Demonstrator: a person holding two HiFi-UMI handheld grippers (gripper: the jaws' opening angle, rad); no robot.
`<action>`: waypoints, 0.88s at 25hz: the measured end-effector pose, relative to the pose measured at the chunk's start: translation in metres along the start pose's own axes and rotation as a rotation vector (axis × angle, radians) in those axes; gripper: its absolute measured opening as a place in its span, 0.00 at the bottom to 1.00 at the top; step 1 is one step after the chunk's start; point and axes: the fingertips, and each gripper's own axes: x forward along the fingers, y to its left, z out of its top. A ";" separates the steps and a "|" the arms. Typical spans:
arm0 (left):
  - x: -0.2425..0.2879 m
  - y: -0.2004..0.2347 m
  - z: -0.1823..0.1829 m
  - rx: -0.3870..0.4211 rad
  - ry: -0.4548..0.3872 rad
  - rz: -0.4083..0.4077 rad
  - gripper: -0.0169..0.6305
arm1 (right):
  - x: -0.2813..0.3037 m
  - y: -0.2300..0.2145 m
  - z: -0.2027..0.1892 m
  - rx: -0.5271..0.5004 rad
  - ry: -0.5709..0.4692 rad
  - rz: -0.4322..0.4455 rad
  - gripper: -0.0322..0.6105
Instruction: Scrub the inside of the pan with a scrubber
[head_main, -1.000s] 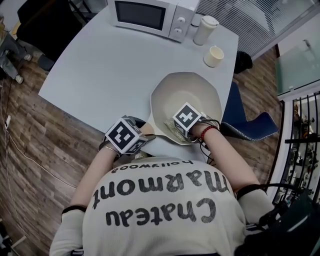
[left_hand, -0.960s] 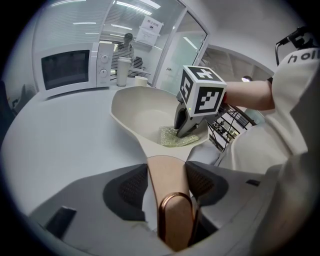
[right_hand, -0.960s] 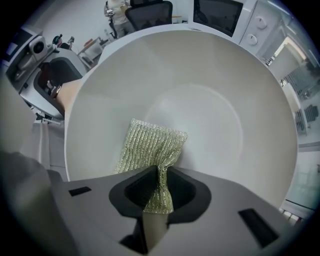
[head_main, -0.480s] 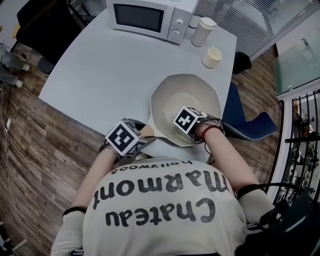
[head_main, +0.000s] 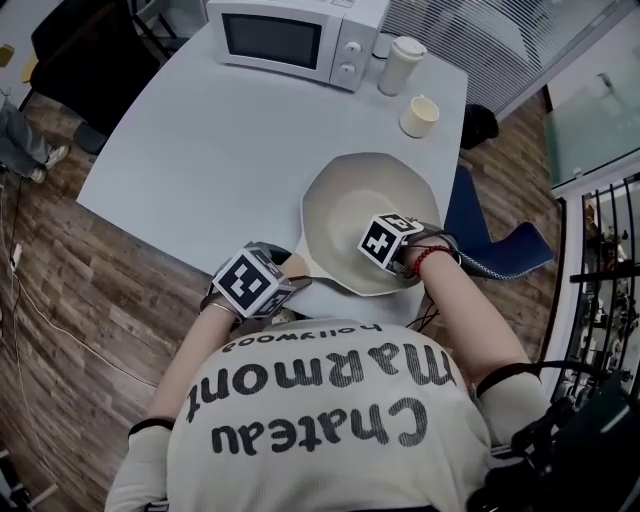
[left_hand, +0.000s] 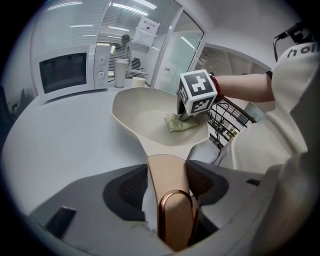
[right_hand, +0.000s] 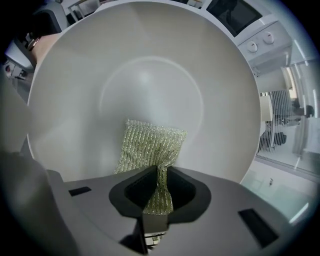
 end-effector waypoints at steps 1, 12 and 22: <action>0.000 0.000 0.000 -0.002 -0.001 -0.001 0.42 | 0.000 -0.006 -0.002 -0.006 0.009 -0.024 0.15; -0.001 -0.001 0.001 -0.012 -0.007 -0.004 0.42 | -0.020 -0.065 -0.020 0.000 0.036 -0.188 0.16; -0.001 -0.003 0.000 -0.028 -0.011 0.002 0.42 | -0.040 -0.090 -0.022 0.043 -0.011 -0.231 0.16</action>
